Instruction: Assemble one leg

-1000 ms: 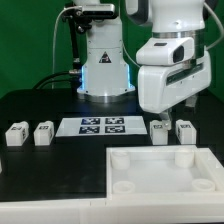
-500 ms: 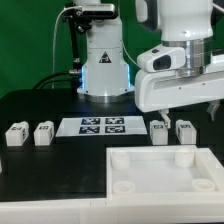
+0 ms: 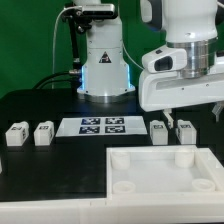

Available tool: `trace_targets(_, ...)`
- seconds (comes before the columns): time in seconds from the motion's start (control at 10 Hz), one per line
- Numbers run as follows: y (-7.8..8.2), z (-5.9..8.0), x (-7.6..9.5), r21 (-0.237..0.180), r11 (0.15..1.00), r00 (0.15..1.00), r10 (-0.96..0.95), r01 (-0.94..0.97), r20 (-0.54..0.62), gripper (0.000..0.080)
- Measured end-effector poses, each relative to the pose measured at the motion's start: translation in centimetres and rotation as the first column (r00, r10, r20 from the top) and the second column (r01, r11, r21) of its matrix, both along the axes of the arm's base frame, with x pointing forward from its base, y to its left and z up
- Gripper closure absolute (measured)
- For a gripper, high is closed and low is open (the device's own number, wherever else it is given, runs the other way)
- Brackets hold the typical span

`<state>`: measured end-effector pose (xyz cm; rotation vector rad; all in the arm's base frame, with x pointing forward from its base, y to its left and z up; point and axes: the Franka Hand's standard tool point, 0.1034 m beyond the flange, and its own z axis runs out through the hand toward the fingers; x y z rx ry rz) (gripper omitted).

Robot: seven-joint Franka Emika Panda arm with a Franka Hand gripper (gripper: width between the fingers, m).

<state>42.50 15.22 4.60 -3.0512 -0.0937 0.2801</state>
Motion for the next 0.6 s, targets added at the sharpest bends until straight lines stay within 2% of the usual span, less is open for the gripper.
trace_targets(0.1,0.3,0.2,0.4,-0.01,1.0,0.997,-0.012,0.011,-0.076,0.015)
trace_targets(0.2,0.5,0.2,-0.3,-0.024,1.0,0.981,-0.002,-0.003,-0.195,0.015)
trace_targets(0.3,0.5,0.0,-0.6,-0.036,0.999,0.945,0.0,-0.013,-0.328,0.015)
trace_targets(0.6,0.4,-0.3,-0.7,-0.042,0.998,0.803,0.013,-0.047,-0.595,0.015)
